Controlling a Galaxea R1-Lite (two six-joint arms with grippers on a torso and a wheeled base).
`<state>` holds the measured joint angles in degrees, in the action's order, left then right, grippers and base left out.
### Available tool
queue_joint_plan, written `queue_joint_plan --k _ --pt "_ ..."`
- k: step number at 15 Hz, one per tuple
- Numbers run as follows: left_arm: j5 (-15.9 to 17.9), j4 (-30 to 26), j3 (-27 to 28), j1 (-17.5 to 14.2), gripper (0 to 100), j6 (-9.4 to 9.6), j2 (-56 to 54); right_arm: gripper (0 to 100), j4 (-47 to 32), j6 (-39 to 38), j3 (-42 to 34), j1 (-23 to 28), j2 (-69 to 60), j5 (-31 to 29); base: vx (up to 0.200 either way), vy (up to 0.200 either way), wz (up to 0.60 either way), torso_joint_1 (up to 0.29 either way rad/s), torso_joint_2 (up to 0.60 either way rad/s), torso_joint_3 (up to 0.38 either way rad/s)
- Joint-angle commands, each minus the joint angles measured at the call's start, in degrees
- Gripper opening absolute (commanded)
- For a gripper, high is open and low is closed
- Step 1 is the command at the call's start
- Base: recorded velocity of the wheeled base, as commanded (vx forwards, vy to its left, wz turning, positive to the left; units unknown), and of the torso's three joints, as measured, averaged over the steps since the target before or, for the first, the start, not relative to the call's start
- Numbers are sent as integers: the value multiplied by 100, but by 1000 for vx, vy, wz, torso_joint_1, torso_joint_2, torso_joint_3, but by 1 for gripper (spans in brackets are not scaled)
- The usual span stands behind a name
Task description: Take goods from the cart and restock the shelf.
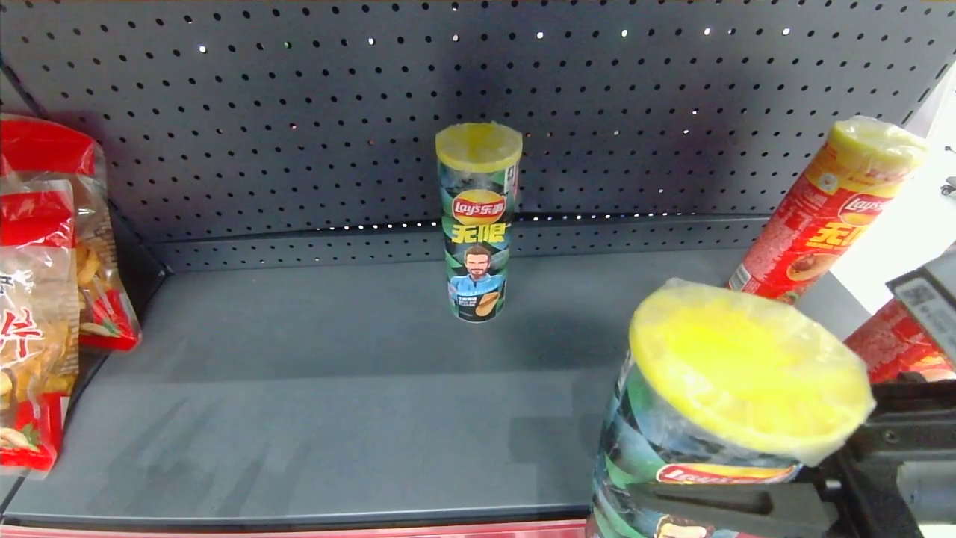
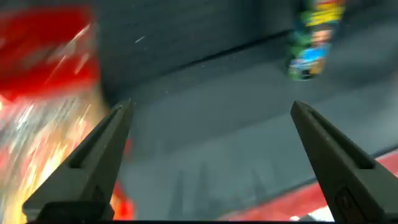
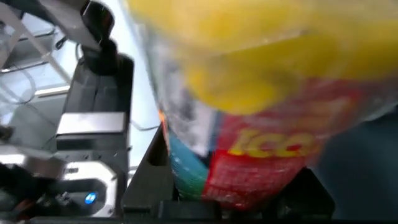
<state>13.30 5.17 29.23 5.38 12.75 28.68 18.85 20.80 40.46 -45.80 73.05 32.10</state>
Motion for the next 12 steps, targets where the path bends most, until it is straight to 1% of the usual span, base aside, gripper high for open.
queue_joint_plan --k 1,2,3,4,5,6,7,9,10,12 --pt "867 283 715 157 100 658 2264 0 -4 -67 305 -175 69 -98 0 0 0 0 0 0" --pt "867 529 443 289 100 650 2563 0 -4 -146 384 -342 96 -204 0 0 0 0 0 0" --pt "876 722 285 447 100 623 2713 0 -4 -172 384 -412 96 -265 0 0 0 0 0 0" --pt "876 1118 -181 869 100 588 3038 0 -4 -216 348 -535 96 -380 0 0 0 0 0 0" --pt "850 1259 -331 1334 100 588 3354 0 -4 -234 340 -597 113 -406 0 0 0 0 0 0" --pt "779 1259 -357 1545 100 579 3504 0 5 -234 357 -597 140 -406 0 0 0 0 0 0" --pt "612 1267 -260 1827 100 588 3706 0 14 -234 384 -597 192 -406 0 0 0 0 0 0" --pt "612 1302 -67 1958 100 623 3802 0 14 -234 375 -588 175 -406 0 0 0 0 0 0" --pt "630 1320 -23 1958 100 632 3829 0 14 -234 375 -588 175 -406 0 0 0 0 0 0" --pt "674 1382 267 1958 100 641 4110 0 14 -234 366 -579 184 -406 0 0 0 0 0 0"
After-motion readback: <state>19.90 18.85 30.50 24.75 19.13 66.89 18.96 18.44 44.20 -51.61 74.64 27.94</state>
